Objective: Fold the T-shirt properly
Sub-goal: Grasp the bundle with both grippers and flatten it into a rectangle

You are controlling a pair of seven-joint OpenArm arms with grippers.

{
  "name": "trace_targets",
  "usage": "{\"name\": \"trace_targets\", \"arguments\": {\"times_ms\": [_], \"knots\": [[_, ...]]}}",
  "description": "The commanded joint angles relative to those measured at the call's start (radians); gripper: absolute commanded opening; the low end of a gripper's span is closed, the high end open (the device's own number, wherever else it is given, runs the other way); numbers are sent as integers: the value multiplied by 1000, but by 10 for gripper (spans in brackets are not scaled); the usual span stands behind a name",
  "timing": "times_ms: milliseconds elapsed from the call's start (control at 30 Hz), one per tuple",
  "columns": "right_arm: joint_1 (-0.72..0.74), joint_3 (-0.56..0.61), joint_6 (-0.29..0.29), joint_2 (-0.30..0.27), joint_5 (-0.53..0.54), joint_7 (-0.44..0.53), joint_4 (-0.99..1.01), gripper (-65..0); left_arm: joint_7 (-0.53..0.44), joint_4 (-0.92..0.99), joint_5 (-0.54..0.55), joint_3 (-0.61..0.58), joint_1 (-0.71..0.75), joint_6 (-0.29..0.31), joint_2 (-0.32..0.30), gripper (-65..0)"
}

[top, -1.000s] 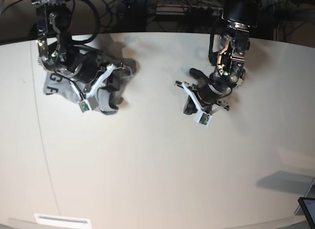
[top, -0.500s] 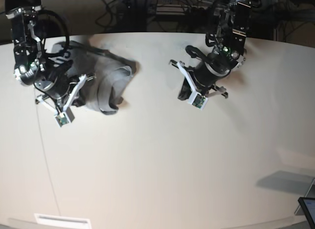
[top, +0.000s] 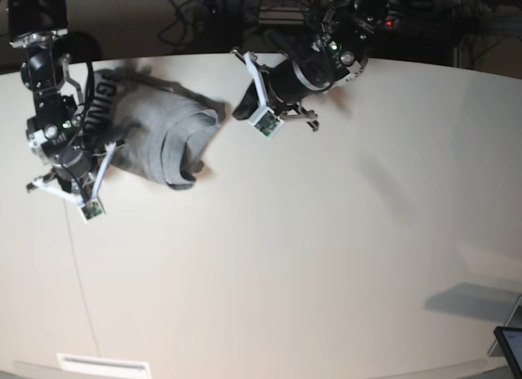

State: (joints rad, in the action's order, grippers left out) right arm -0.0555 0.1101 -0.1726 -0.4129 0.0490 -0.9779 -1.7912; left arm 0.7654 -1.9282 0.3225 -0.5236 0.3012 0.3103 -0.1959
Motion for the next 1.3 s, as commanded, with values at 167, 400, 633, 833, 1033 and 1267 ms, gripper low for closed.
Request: {"name": "trace_targets", "arguments": {"times_ms": [167,400,633,833,1033,1267], "knots": [[53,-10,-104,-14,-110,21,110,-650,-19,109,10,-46,-38,-1,28,-650],[49,-11,-106,-13,-183,23,201,-650,-21,217,10,-97,-89,-1,98,-650],[15,-11,-106,1,-183,21,196,-650,-19,324,10,-97,-195,-1,166,-650],[9,-13,-106,38,-183,15,196,-650,-19,427,13,-96,-288,-1,189,-650],[-10,-13,-106,91,-183,14,156,-650,-16,433,11,-94,-359,-1,186,-650],[-11,-8,-106,153,-183,-62,63,-650,-22,560,14,-92,-462,-1,191,-650]]}}
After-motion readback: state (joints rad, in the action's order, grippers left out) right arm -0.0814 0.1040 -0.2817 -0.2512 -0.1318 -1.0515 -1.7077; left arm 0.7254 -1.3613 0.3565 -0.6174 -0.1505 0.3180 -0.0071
